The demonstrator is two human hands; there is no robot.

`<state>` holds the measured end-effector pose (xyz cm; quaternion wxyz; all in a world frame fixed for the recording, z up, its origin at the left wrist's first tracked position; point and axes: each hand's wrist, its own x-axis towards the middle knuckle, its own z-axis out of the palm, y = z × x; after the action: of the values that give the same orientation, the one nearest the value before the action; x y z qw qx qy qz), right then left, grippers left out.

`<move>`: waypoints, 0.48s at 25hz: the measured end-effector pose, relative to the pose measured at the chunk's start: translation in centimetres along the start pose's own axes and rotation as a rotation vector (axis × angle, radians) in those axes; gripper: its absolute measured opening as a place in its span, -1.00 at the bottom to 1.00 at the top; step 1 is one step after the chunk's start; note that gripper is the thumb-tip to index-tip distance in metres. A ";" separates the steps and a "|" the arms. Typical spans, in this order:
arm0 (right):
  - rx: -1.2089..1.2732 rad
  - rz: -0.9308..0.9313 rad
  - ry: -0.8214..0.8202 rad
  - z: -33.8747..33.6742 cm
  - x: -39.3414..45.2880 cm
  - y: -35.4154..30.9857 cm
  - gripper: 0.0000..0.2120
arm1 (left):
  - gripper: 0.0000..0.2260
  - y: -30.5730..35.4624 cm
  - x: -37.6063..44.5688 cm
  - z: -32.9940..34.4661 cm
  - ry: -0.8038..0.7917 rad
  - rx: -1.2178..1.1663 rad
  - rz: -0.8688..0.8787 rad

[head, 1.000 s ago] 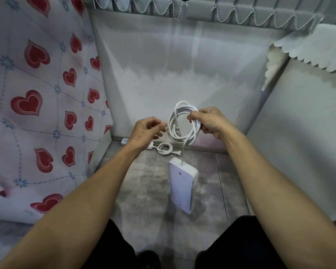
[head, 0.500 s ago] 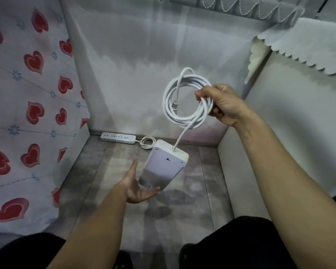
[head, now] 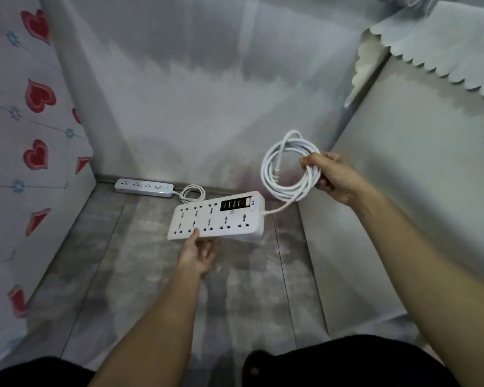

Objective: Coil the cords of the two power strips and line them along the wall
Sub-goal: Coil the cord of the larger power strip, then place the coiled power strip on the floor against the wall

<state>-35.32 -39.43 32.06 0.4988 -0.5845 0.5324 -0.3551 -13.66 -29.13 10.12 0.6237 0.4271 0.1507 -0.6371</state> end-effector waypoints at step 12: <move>0.403 0.407 0.439 -3.0 15.6 27.2 -0.71 | -0.62 -2.6 17.5 7.3 0.161 0.185 0.286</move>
<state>-42.60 -53.55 4.81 0.5385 -0.2661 0.6515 -0.4634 -16.16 -45.61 0.69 0.6518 0.5493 0.0785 -0.5170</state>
